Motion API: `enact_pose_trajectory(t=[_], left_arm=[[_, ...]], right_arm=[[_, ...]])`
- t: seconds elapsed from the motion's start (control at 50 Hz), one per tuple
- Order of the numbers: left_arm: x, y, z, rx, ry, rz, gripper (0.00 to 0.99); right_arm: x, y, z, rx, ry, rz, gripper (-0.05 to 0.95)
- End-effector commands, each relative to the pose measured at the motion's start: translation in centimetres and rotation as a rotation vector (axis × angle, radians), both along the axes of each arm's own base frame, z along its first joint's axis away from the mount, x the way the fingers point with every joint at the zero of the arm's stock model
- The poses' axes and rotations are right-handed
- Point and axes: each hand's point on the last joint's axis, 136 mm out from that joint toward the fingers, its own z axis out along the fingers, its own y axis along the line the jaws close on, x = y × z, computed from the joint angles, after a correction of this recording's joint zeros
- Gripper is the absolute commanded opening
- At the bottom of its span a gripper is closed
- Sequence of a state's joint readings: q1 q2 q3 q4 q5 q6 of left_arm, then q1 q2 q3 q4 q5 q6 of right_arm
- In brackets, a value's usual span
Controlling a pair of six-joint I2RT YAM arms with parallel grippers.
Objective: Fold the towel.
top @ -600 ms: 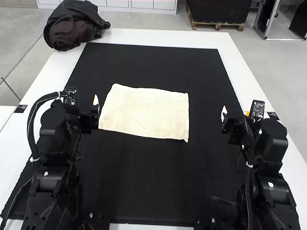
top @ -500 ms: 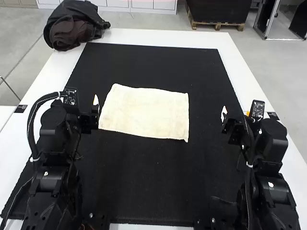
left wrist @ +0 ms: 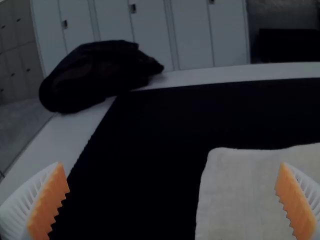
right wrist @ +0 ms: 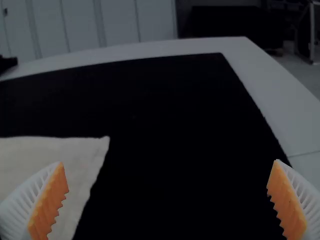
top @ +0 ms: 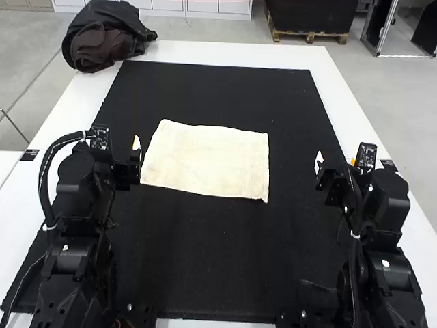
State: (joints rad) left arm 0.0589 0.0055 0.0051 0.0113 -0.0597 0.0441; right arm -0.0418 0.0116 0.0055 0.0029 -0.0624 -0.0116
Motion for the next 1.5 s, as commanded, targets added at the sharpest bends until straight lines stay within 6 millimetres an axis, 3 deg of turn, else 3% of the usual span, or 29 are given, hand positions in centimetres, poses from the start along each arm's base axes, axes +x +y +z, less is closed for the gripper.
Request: enact_pose_trajectory(t=[0.0,0.2,1.48], left_arm=[[-0.04,0.02,0.15,-0.006,-0.011,-0.001,0.970],[-0.13,0.73,0.23,-0.006,-0.015,0.028,0.970],[-0.12,0.66,0.23,-0.006,-0.015,0.025,0.970]], right_arm=[[-0.03,-0.40,-0.22,-0.001,0.003,-0.017,0.92],[-0.03,-0.40,-0.22,0.001,0.003,-0.018,0.92],[-0.03,-0.40,-0.26,0.001,0.004,-0.018,0.92]])
